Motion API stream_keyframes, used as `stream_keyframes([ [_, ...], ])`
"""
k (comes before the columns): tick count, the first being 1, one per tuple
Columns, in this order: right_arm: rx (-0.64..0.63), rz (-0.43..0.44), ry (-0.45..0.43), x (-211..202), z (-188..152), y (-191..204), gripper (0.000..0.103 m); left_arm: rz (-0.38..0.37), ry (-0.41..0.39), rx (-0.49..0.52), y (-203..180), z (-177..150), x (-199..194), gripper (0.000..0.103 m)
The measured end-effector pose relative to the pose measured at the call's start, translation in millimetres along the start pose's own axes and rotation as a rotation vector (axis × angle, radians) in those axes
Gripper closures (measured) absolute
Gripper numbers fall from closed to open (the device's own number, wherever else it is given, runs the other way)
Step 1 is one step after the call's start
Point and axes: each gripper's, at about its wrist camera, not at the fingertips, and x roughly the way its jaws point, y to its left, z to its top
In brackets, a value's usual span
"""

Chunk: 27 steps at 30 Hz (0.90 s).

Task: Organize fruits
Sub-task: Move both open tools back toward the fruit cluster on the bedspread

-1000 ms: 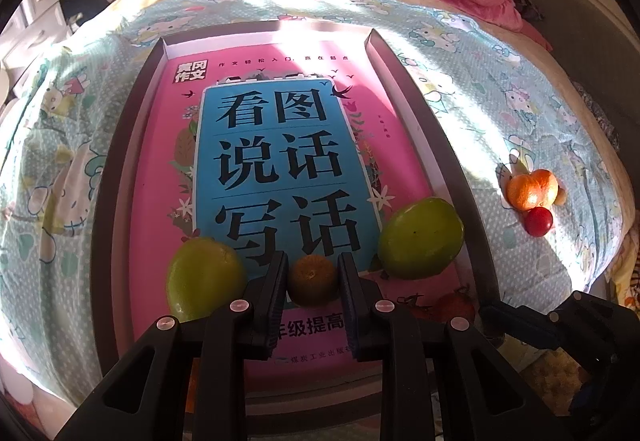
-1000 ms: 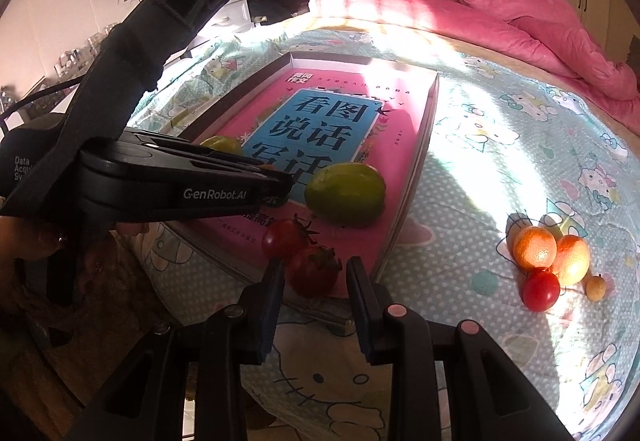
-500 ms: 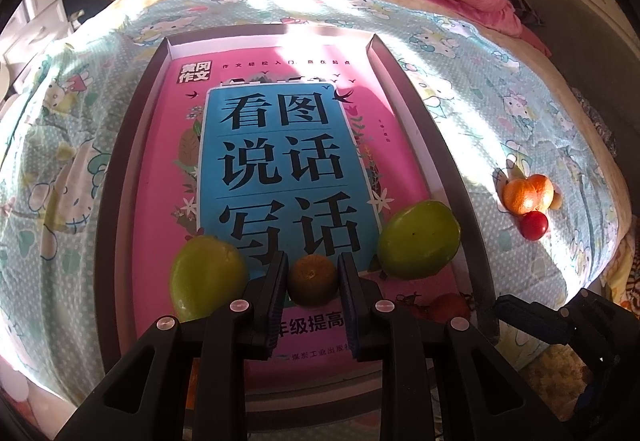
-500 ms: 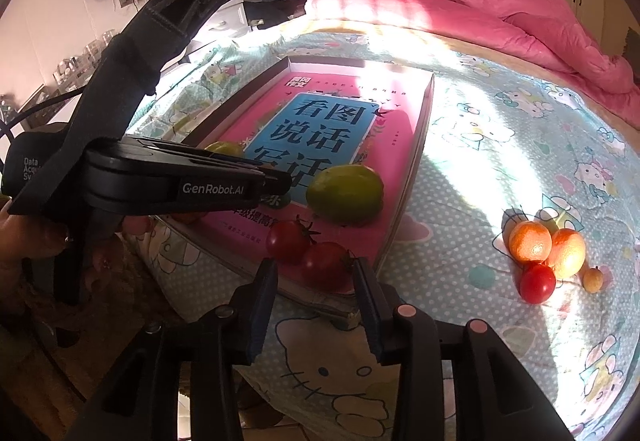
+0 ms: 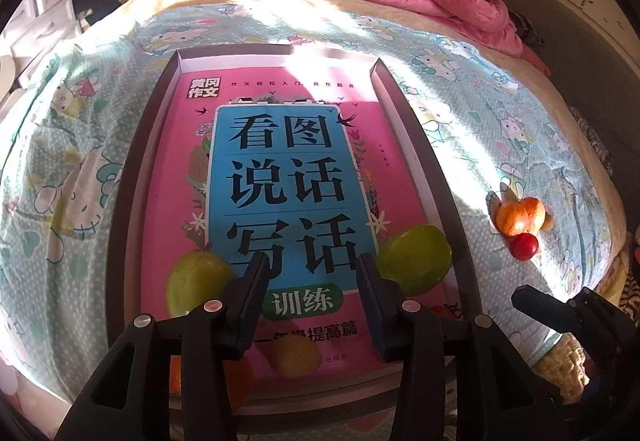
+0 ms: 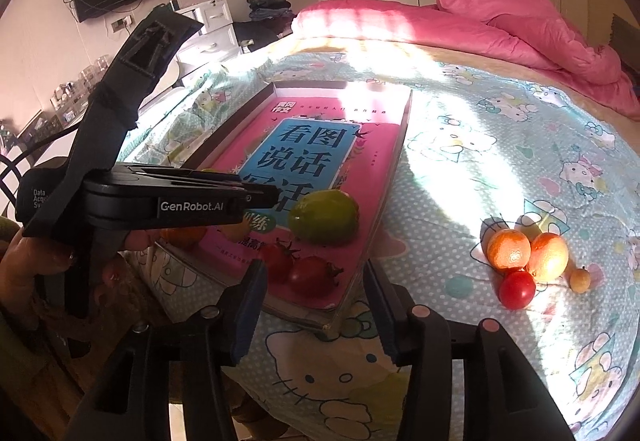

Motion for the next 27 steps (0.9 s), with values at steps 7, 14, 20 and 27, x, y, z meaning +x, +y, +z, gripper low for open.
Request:
stream_keyframes([
  [7,0.036,-0.008,-0.011,-4,0,-8,0.046,-0.025,-0.038,-0.018,2,2,-9,0.044],
  [14,0.048,-0.012,-0.034,-11,0,-13,0.042,-0.041,-0.072,0.001,0,1,-20,0.036],
  [20,0.060,-0.012,-0.052,-16,-2,-18,0.040,-0.047,-0.104,0.013,-4,2,-28,0.031],
  [27,0.069,-0.021,-0.085,-29,-3,-22,0.036,-0.042,-0.164,0.005,-7,6,-43,0.027],
])
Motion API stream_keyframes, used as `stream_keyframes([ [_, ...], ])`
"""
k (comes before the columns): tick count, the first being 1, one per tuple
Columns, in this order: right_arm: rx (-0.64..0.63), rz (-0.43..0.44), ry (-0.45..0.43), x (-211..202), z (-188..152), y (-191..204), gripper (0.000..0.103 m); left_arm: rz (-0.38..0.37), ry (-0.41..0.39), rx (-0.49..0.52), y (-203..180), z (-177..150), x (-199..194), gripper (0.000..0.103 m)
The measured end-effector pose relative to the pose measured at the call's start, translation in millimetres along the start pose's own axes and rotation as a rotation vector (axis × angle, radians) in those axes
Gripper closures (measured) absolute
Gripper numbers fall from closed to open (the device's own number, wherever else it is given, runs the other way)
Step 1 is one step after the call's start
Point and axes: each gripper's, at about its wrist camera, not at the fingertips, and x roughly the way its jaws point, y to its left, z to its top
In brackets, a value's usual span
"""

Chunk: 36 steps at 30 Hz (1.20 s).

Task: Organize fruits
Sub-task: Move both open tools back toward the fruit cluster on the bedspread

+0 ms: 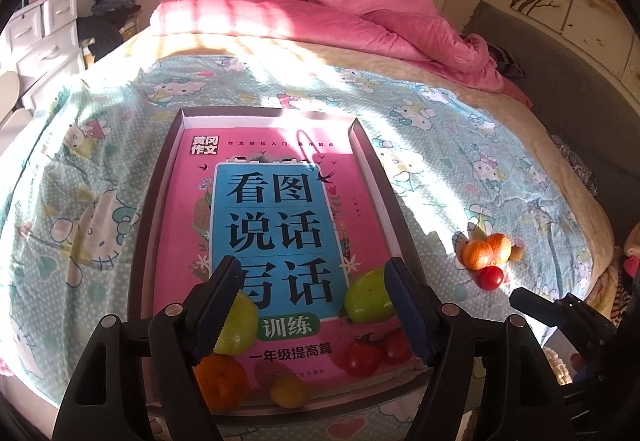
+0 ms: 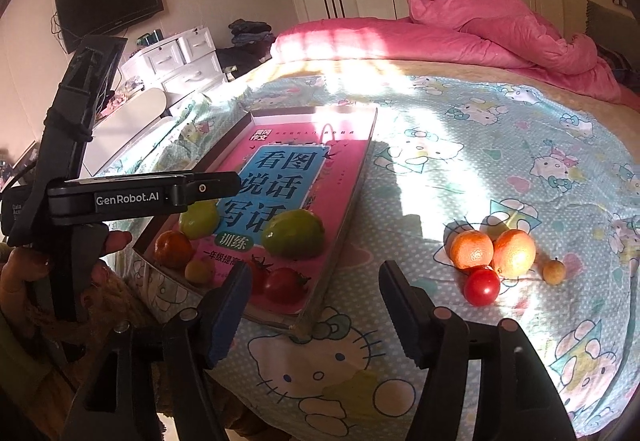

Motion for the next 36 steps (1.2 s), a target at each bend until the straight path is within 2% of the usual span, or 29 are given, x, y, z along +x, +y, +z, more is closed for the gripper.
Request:
stream_keyframes([
  [15,0.061,-0.067,-0.124,-34,8,-27,0.023,-0.025,-0.023,0.009,-21,1,-10,0.026],
  [23,0.073,-0.118,-0.176,-48,9,-35,0.022,-0.021,-0.015,0.050,-40,-1,-10,0.026],
  [36,0.135,-0.199,-0.180,-78,-2,-71,0.020,-0.077,-0.018,0.106,-71,-1,-12,0.026],
])
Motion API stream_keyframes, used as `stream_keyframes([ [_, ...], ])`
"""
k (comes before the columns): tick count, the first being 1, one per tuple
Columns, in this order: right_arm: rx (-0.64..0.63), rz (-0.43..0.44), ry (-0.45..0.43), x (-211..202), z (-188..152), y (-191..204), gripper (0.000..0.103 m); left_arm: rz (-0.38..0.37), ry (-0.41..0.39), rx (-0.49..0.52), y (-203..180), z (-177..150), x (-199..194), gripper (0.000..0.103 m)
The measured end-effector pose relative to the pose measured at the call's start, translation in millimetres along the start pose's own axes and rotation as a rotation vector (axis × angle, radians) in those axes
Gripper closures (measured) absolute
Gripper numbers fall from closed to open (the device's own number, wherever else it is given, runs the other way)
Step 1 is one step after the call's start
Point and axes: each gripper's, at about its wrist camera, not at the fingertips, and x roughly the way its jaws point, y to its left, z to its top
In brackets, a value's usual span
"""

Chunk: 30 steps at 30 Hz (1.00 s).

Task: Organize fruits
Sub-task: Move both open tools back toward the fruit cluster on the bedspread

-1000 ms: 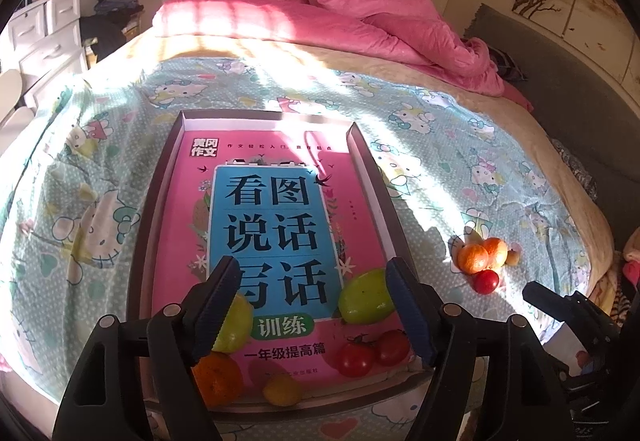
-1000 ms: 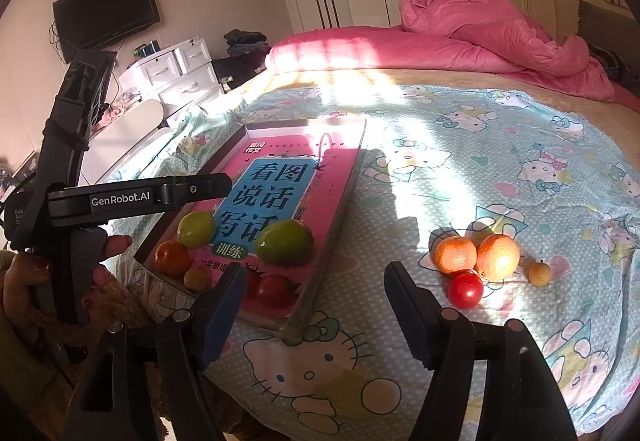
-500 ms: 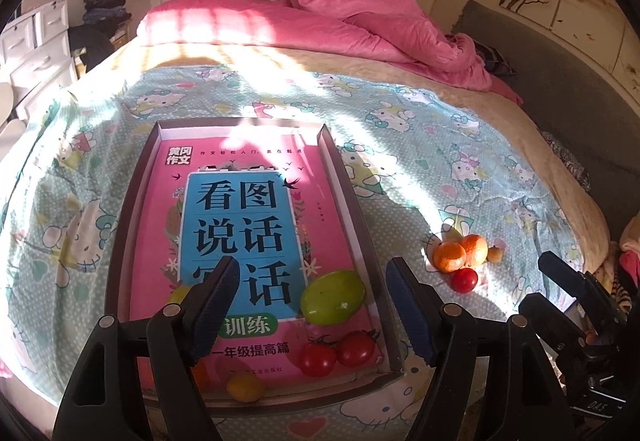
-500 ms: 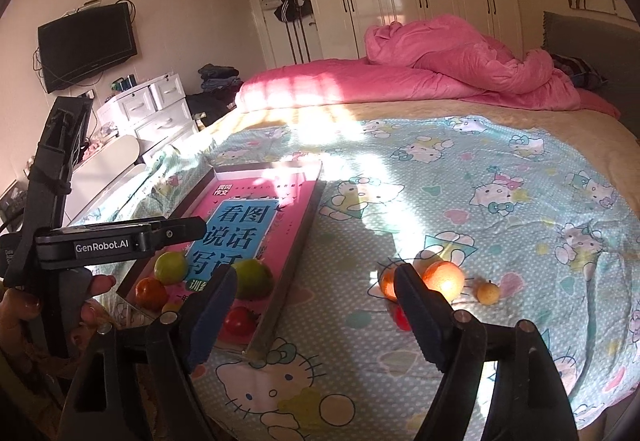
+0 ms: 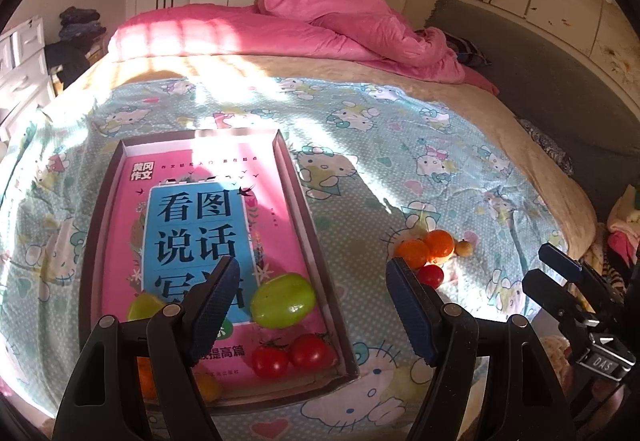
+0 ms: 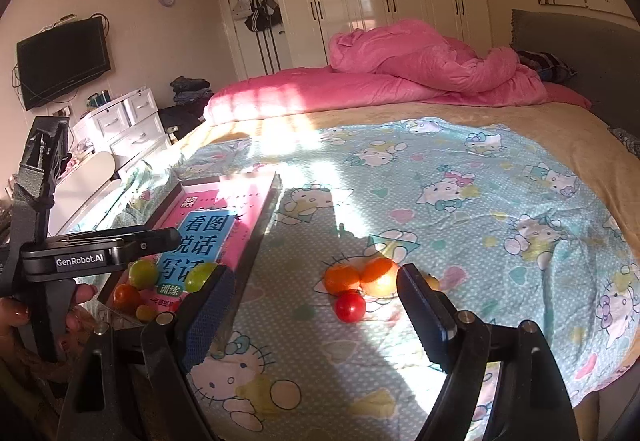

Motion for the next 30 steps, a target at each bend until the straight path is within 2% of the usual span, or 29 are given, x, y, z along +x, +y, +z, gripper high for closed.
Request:
stream_keyframes([
  [11,0.080,-0.057,0.022,-12,4,-41,0.019,-0.013,0.020,0.076,-36,-7,0,0.026],
  [24,0.103,-0.086,0.045,-19,16,-54,0.019,-0.024,0.076,0.177,-85,-19,13,0.026],
  [30,0.123,-0.108,0.047,-25,26,-65,0.019,-0.028,0.081,0.189,-94,-20,14,0.026],
])
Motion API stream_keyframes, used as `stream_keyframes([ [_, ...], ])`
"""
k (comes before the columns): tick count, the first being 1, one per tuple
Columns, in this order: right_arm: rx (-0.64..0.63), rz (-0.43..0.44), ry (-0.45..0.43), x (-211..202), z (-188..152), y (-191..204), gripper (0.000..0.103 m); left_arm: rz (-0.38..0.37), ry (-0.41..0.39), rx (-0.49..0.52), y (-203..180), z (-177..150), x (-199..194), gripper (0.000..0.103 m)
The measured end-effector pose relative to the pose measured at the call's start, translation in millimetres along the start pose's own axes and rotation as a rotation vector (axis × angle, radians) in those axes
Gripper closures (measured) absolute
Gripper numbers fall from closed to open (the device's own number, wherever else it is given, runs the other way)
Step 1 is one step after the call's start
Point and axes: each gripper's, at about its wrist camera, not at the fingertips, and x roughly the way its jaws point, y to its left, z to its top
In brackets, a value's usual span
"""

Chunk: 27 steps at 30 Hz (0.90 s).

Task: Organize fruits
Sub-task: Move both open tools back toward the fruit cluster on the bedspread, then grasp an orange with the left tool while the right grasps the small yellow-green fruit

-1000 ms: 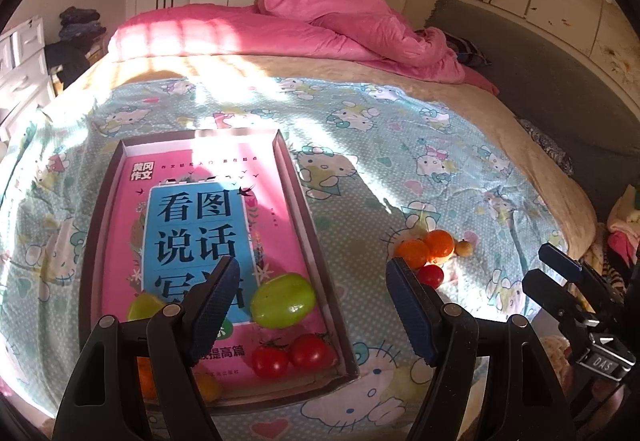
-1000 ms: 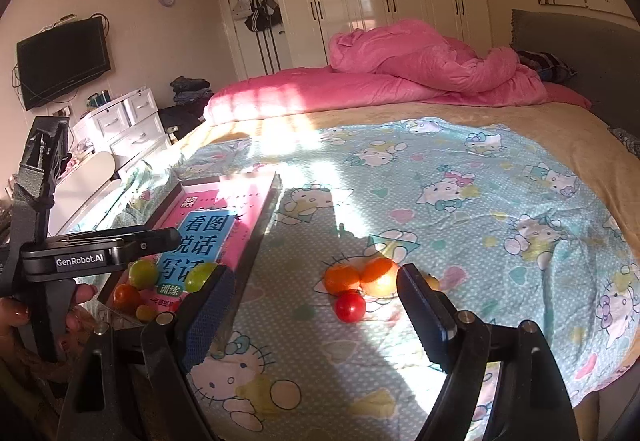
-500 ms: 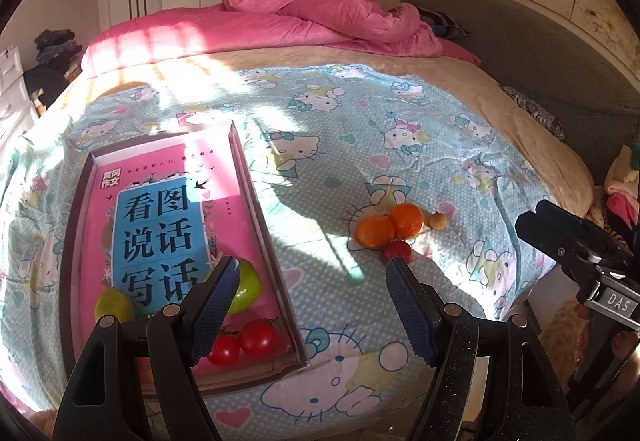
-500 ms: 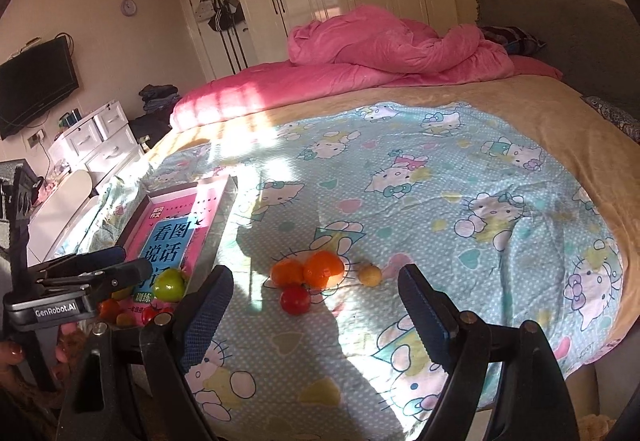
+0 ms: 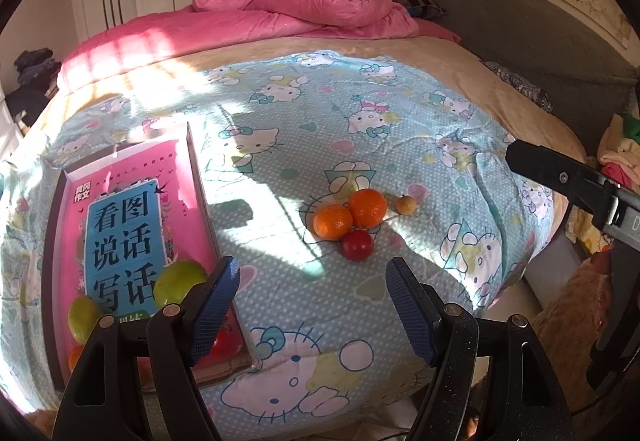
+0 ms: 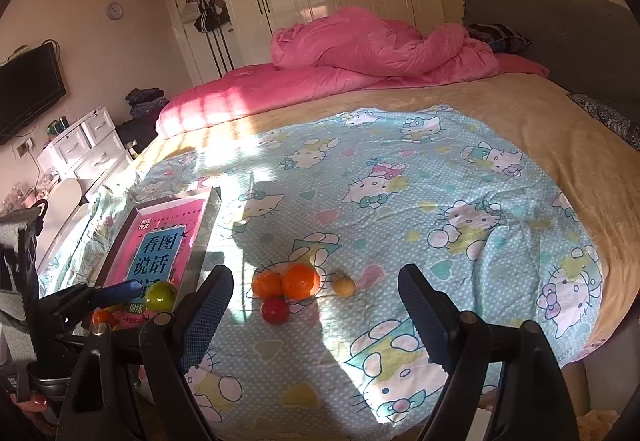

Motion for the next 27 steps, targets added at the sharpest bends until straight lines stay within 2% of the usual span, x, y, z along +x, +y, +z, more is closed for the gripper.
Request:
stream_keyframes([
  [4,0.004,-0.016,-0.014,-4,8,-7,0.019,0.006,0.007,0.004,-2,-2,1,0.026],
  [15,0.015,-0.011,0.023,-1,28,-26,0.019,0.003,0.036,0.015,-11,13,20,0.026],
  [19,0.022,-0.006,0.052,6,31,-33,0.019,0.003,0.047,0.029,-15,20,28,0.026],
  [23,-0.026,-0.026,0.081,15,32,-35,0.019,0.008,0.066,0.038,-17,26,40,0.026],
  [27,-0.037,-0.001,0.114,23,35,-39,0.019,0.012,0.079,0.044,-17,31,51,0.026],
])
